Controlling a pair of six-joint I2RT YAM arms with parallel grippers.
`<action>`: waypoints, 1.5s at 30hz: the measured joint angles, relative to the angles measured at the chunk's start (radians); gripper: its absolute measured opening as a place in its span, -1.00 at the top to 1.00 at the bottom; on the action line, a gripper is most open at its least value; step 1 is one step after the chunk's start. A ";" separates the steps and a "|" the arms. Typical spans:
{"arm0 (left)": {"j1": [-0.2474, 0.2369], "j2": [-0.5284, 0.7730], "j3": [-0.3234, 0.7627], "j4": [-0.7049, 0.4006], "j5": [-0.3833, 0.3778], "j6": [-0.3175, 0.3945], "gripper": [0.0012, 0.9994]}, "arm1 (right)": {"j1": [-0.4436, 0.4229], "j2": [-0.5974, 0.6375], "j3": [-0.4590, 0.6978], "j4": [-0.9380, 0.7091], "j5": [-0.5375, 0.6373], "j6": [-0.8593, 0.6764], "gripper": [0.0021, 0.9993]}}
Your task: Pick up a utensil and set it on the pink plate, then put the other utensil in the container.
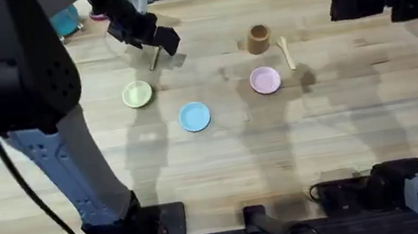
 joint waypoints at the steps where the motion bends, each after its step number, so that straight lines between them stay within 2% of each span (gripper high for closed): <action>1: 0.000 0.012 0.000 0.006 -0.003 -0.002 -1.00 | 0.000 0.000 0.000 0.000 0.000 0.000 -1.00; 8: 0.001 0.029 0.008 0.033 -0.014 -0.037 -1.00 | 0.000 0.000 0.000 0.000 0.000 0.000 -1.00; 13: 0.003 0.029 0.008 0.031 -0.023 -0.048 -0.87 | 0.000 0.000 0.000 0.000 0.000 0.000 -1.00; 19: 0.002 0.029 0.008 0.023 -0.060 -0.049 -0.82 | 0.000 0.000 0.000 0.000 0.000 0.000 -1.00; 22: 0.002 0.030 0.008 0.023 -0.074 -0.052 -0.71 | 0.000 0.000 0.000 0.000 0.000 0.000 -0.99; 30: -0.013 0.032 0.008 0.024 -0.104 -0.056 -0.66 | 0.000 0.000 0.000 0.000 0.000 0.000 -1.00; 36: -0.021 0.037 0.012 0.023 -0.105 -0.057 -0.30 | 0.000 0.000 0.000 0.000 0.000 0.000 -1.00; 40: -0.024 0.042 0.019 0.023 -0.100 -0.057 0.09 | 0.000 0.000 0.000 0.000 0.000 0.000 -1.00; 42: -0.026 0.043 0.020 0.023 -0.094 -0.059 0.38 | 0.000 0.000 0.000 0.000 0.000 0.000 -1.00; 45: -0.034 0.043 0.020 0.021 -0.085 -0.062 0.68 | 0.000 0.000 0.000 0.000 0.000 0.000 -1.00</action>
